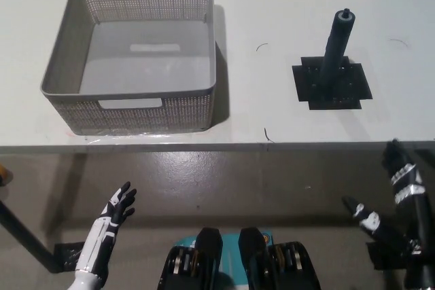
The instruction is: Use the right hand to pick up a electric screw driver and put it into a container on the left side
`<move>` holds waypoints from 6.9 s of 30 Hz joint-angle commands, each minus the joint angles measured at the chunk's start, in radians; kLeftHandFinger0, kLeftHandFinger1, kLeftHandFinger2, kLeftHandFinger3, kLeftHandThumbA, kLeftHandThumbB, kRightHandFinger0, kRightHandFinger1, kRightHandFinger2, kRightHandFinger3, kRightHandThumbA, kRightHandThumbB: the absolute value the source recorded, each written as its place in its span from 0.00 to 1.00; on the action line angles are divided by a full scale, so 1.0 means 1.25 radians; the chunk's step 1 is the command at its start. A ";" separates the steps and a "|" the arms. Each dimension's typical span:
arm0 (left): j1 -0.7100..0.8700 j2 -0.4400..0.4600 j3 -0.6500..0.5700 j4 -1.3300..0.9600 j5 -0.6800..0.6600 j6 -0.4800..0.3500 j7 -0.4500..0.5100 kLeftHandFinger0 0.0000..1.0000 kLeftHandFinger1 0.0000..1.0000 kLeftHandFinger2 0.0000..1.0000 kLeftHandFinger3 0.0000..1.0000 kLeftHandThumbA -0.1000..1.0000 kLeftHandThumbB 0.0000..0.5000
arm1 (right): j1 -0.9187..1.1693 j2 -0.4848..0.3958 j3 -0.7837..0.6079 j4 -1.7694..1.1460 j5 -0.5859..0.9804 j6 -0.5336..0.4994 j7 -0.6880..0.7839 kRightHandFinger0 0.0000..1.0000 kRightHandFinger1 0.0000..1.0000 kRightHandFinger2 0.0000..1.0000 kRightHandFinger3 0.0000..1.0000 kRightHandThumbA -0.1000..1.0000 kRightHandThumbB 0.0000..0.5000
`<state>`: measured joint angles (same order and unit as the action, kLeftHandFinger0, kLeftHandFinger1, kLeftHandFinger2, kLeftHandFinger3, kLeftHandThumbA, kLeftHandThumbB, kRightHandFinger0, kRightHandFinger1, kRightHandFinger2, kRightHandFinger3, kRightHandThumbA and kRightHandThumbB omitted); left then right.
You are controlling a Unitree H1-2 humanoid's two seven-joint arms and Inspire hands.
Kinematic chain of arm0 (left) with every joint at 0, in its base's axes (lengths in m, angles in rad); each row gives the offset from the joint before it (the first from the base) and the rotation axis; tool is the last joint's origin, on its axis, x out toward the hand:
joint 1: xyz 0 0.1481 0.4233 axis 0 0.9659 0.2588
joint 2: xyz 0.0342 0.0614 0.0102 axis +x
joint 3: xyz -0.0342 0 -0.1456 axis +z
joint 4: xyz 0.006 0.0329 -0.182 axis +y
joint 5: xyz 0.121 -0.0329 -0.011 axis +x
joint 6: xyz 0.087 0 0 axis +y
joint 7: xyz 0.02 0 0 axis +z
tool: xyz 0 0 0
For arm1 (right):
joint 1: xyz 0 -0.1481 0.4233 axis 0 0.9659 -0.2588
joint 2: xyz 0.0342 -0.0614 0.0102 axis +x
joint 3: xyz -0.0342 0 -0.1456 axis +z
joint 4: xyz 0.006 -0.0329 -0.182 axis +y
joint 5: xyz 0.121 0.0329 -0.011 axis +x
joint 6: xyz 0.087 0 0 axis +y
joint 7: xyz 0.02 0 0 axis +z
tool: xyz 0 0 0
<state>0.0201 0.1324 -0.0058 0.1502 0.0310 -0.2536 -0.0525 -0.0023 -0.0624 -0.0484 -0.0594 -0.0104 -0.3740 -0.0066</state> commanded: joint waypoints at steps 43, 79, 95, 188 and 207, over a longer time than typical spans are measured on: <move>0.001 0.004 0.009 0.021 -0.065 -0.083 -0.043 1.00 1.00 1.00 1.00 1.00 0.27 | -0.666 -0.093 -0.069 0.908 -0.022 -0.011 -0.120 1.00 1.00 1.00 1.00 0.88 1.00; -0.005 0.006 0.009 0.016 -0.067 -0.081 -0.057 1.00 1.00 1.00 1.00 1.00 0.31 | -0.772 -0.074 -0.035 0.983 -0.027 -0.018 -0.127 1.00 1.00 1.00 1.00 0.78 1.00; -0.023 0.009 0.002 0.005 -0.062 -0.069 -0.064 1.00 1.00 1.00 1.00 1.00 0.30 | -0.985 -0.046 0.075 1.191 -0.109 0.125 -0.373 0.00 0.06 0.56 0.35 0.00 0.24; -0.015 0.020 -0.047 0.006 -0.035 -0.061 -0.086 1.00 1.00 1.00 1.00 1.00 0.32 | -1.028 0.259 0.122 1.142 -0.096 0.035 -0.355 0.00 0.17 0.66 0.45 0.00 0.26; -0.025 0.025 -0.057 0.006 -0.039 -0.062 -0.099 1.00 1.00 1.00 1.00 1.00 0.29 | -1.048 0.206 0.123 1.083 -0.083 -0.016 -0.187 1.00 1.00 1.00 1.00 0.94 0.99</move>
<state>0.0045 0.1473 -0.0762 0.1702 -0.0198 -0.2983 -0.1594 -1.2421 0.2023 0.1044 1.3539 -0.1171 -0.3417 -0.2921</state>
